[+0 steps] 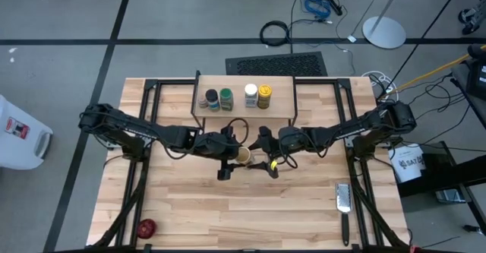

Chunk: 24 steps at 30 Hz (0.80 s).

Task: Shelf spices
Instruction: Put the brown seasoning bottle on the shelf

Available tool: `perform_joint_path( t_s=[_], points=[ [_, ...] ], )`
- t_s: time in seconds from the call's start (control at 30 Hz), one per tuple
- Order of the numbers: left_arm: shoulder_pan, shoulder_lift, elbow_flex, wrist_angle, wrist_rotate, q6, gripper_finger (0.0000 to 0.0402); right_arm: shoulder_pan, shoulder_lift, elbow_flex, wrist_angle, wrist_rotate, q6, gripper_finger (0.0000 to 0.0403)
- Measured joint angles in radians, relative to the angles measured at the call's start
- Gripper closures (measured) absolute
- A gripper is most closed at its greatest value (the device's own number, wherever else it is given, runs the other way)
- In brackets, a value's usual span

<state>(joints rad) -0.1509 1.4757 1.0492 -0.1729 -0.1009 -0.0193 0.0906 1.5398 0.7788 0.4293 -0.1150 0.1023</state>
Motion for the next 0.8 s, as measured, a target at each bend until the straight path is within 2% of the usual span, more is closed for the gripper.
perform_joint_path(
  t_s=[0.3,0.43,0.8],
  points=[
    [0.0,0.0,0.0,0.01,0.01,-0.001,0.0107,-0.017,0.0,0.0,0.002,-0.035,-0.021,0.0098],
    [0.001,0.0,0.001,0.023,0.001,-0.001,0.0107,-0.016,0.0,0.0,0.005,0.026,-0.054,0.0097],
    [0.007,0.0,0.001,0.04,0.004,-0.001,0.0107,-0.017,0.0,0.0,0.012,0.044,-0.061,0.0093]
  ],
)
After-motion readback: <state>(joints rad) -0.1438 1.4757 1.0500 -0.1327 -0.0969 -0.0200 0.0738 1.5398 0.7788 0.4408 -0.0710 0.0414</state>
